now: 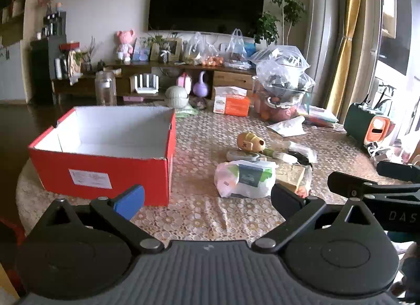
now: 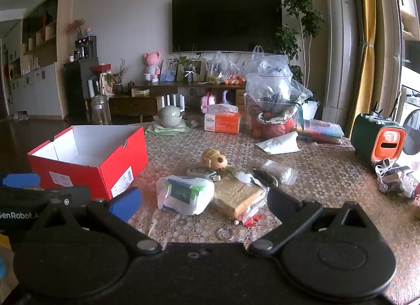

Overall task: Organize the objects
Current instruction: 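Reach left tool to the white plastic bag while right tool reaches the bagged bread, then close left tool on the white bag while right tool closes on the bread bag, then carry the white bag with left tool while right tool carries bread into the red box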

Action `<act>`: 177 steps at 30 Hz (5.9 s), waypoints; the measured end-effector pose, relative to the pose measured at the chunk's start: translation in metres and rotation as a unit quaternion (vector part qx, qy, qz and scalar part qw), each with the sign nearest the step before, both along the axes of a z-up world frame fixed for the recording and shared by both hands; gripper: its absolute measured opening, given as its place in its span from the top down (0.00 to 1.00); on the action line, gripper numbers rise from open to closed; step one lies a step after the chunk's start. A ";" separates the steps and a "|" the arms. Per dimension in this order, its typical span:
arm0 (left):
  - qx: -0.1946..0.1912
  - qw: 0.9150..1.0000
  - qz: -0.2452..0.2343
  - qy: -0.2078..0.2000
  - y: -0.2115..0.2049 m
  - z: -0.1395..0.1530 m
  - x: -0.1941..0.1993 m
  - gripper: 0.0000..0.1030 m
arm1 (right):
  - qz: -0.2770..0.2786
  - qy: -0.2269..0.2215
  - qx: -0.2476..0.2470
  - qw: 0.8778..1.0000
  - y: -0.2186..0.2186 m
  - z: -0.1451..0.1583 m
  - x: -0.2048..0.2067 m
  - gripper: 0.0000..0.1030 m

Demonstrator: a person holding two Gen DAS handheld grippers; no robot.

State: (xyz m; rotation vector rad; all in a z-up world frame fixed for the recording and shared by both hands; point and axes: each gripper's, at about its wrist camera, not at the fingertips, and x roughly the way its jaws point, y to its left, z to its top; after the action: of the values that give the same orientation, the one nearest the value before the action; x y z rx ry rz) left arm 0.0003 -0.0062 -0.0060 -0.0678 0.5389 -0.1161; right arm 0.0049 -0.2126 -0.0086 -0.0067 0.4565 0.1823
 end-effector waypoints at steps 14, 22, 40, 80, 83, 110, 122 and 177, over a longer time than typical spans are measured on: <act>-0.016 1.000 -0.006 0.018 -0.004 -0.002 0.019 0.00 | 0.011 0.005 -0.005 1.000 -0.003 0.001 0.012 0.01; 0.001 0.999 -0.032 0.029 -0.023 -0.008 0.057 0.00 | 0.057 0.006 -0.065 0.996 -0.022 0.005 0.056 0.00; 0.090 0.988 -0.096 0.083 -0.076 -0.075 0.164 0.00 | 0.049 0.120 -0.056 0.990 -0.073 -0.046 0.153 0.02; 0.064 0.987 -0.086 0.123 -0.063 -0.093 0.192 0.96 | 0.015 0.220 0.065 0.973 -0.072 -0.073 0.195 0.72; 0.047 0.988 -0.084 0.121 -0.059 -0.087 0.186 0.96 | 0.017 0.200 0.055 0.978 -0.069 -0.061 0.185 0.76; 0.026 0.997 -0.066 0.039 -0.014 -0.004 0.151 0.98 | 0.042 0.092 0.008 0.995 -0.044 0.022 0.153 0.84; 0.047 0.982 -0.163 0.083 -0.012 -0.032 0.133 0.60 | 0.043 0.102 0.006 0.994 -0.045 0.015 0.147 0.84; 0.110 0.968 -0.205 0.098 -0.006 -0.036 0.128 0.69 | 0.060 0.124 0.014 0.990 -0.039 0.021 0.137 0.84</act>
State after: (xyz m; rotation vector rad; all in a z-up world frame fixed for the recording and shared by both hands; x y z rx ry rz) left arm 0.1281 -0.0117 -0.0417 0.2525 0.7561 -0.4560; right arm 0.1419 -0.2518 0.0121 0.0174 0.7028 0.3093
